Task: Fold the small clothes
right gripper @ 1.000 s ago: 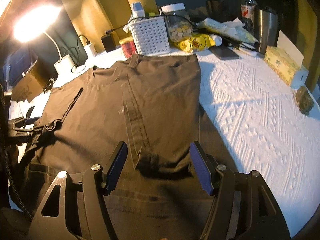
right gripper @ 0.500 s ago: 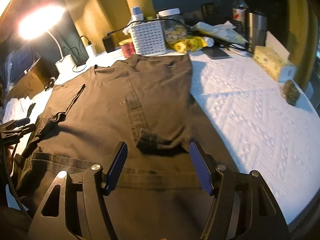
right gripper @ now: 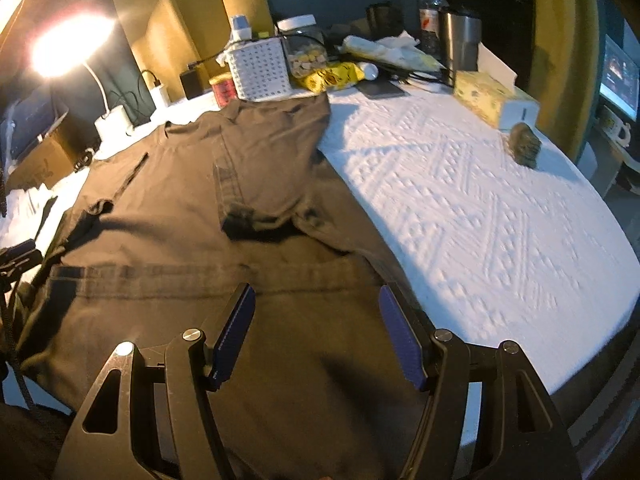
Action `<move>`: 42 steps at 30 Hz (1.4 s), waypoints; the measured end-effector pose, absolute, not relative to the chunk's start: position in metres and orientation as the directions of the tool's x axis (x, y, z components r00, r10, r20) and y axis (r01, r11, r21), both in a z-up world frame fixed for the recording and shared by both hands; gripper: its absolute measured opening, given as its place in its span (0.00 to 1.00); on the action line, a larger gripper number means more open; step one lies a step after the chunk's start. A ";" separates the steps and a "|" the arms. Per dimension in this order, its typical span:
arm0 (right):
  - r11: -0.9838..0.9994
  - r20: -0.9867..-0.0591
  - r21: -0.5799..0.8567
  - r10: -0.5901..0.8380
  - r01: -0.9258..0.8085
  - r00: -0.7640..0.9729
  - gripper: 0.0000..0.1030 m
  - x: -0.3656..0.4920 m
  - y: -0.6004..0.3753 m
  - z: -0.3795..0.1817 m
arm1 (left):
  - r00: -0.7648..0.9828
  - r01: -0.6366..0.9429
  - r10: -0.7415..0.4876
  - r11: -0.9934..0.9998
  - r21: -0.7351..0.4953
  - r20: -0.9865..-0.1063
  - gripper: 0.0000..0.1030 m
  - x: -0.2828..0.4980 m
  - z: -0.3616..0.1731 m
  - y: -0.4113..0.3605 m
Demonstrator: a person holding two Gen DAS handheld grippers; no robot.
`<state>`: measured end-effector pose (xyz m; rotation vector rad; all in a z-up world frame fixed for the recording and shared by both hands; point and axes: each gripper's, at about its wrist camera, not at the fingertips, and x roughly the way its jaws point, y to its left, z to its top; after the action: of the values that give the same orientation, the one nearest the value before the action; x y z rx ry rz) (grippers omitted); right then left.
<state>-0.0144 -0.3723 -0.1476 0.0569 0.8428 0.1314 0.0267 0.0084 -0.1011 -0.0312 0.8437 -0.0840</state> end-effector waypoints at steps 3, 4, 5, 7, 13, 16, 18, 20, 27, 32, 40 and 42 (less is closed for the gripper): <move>0.993 -0.753 0.088 0.120 -0.081 0.647 0.66 -0.017 -0.379 -0.155 | 0.655 0.073 -0.099 0.995 -0.067 -0.749 0.74 0.020 -0.105 0.000; 0.994 -0.755 0.078 0.112 -0.081 0.646 0.66 -0.018 -0.382 -0.157 | 0.655 0.078 -0.107 0.994 -0.074 -0.748 0.74 0.018 -0.105 -0.001; 0.994 -0.755 0.071 0.107 -0.082 0.647 0.66 -0.018 -0.383 -0.158 | 0.653 0.082 -0.115 0.993 -0.081 -0.749 0.74 0.016 -0.106 -0.003; 0.995 -0.755 0.061 0.101 -0.084 0.648 0.66 -0.017 -0.387 -0.159 | 0.650 0.083 -0.113 0.993 -0.078 -0.751 0.74 0.011 -0.107 -0.006; 0.992 -0.760 0.058 0.116 -0.111 0.639 0.66 -0.004 -0.385 -0.165 | 0.650 0.036 -0.076 0.997 -0.070 -0.756 0.74 0.001 -0.107 0.006; 0.991 -0.754 0.030 0.110 -0.133 0.648 0.66 0.000 -0.374 -0.167 | 0.647 -0.003 -0.039 0.999 -0.054 -0.762 0.74 -0.007 -0.107 0.019; 0.989 -0.747 0.023 0.116 -0.148 0.655 0.52 0.000 -0.369 -0.168 | 0.641 -0.035 -0.010 0.999 -0.042 -0.768 0.74 -0.012 -0.109 0.030; 0.987 -0.741 0.007 0.111 -0.158 0.662 0.31 0.000 -0.363 -0.167 | 0.631 -0.065 0.014 0.997 -0.035 -0.775 0.74 -0.018 -0.112 0.041; 0.982 -0.708 -0.070 0.076 -0.177 0.702 0.05 -0.013 -0.349 -0.158 | 0.608 -0.123 0.045 0.992 -0.038 -0.792 0.74 -0.036 -0.124 0.065; 0.978 -0.678 -0.059 0.107 -0.199 0.727 0.05 -0.022 -0.343 -0.145 | 0.608 -0.085 0.000 0.994 -0.065 -0.794 0.60 -0.037 -0.130 0.063; 0.977 -0.655 -0.070 0.108 -0.201 0.748 0.04 -0.032 -0.341 -0.133 | 0.639 -0.041 0.039 0.999 0.017 -0.768 0.07 -0.042 -0.124 0.049; 0.978 -0.651 -0.069 0.107 -0.199 0.752 0.04 -0.033 -0.341 -0.131 | 0.658 -0.044 0.044 0.999 0.020 -0.751 0.07 -0.044 -0.118 0.049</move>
<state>-0.0332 -0.3414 -0.1312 -0.1373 0.7011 0.1672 -0.0442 0.0486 -0.1175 -0.0003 0.8506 0.0499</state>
